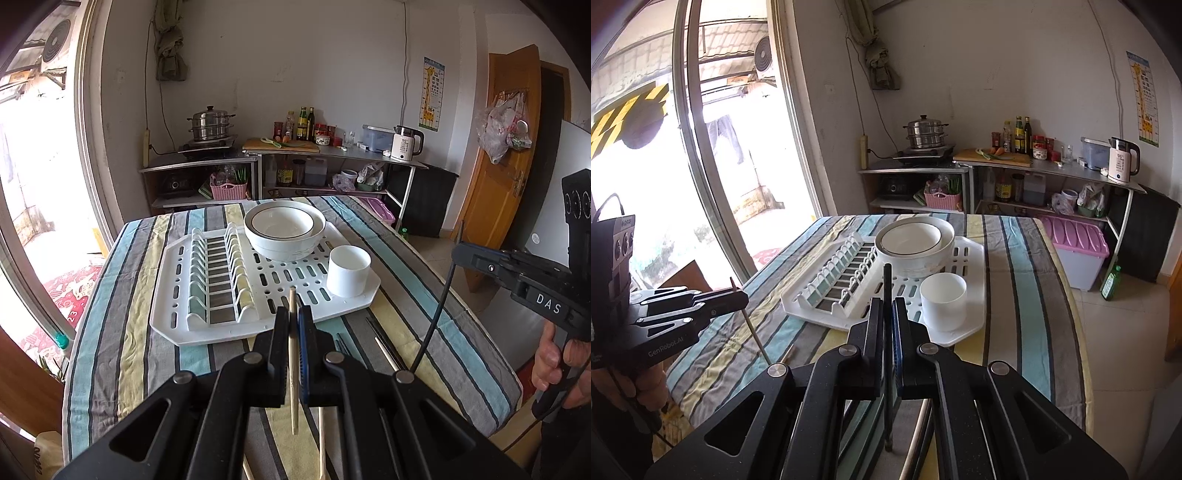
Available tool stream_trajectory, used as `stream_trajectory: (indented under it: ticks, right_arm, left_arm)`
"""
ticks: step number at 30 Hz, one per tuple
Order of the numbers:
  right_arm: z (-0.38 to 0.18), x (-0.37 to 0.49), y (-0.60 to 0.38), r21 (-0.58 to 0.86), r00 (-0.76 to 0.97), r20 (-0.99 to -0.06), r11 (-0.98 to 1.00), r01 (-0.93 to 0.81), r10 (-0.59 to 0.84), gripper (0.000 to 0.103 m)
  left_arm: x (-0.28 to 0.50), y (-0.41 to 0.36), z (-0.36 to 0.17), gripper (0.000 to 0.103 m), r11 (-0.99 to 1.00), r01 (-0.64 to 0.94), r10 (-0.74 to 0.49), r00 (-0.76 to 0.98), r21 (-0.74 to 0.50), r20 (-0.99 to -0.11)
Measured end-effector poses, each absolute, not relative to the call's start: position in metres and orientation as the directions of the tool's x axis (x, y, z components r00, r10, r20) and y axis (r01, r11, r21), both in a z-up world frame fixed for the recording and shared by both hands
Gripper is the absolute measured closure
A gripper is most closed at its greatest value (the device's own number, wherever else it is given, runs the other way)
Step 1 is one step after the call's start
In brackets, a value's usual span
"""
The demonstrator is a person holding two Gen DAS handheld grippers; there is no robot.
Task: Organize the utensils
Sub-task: 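Lift both held chopsticks upright and carry them over the white cup, then lower both chopsticks into the white cup and open both tools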
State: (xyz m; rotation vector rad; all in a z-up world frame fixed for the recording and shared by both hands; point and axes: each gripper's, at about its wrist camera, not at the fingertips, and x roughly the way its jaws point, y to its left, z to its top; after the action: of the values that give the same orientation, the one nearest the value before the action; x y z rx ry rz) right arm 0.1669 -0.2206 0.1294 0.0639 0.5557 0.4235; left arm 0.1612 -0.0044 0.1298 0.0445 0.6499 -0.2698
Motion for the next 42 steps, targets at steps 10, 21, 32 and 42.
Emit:
stream_trajectory:
  ticks: [10,21,32,42]
  right_arm:
    - [0.159,0.202,-0.238,0.17,0.806,-0.454,0.924,-0.341,0.381,0.099]
    - [0.195,0.243,-0.253,0.171,0.839,-0.403,0.93,-0.325,0.367,0.099]
    - [0.191,0.284,-0.257,0.2,0.838,-0.4,0.927,-0.316,0.372,0.099]
    - [0.146,0.317,-0.258,0.251,0.792,-0.474,0.921,-0.298,0.385,0.099]
  left_arm:
    - [0.21,-0.031,0.165,0.098,0.951,0.302,-0.287,0.772,-0.069,-0.568]
    - [0.271,-0.07,0.197,0.098,0.934,0.342,-0.34,0.772,-0.101,-0.536]
    - [0.325,-0.089,0.19,0.098,0.923,0.349,-0.379,0.761,-0.161,-0.527]
    - [0.359,-0.093,0.142,0.098,0.915,0.329,-0.403,0.708,-0.234,-0.58]
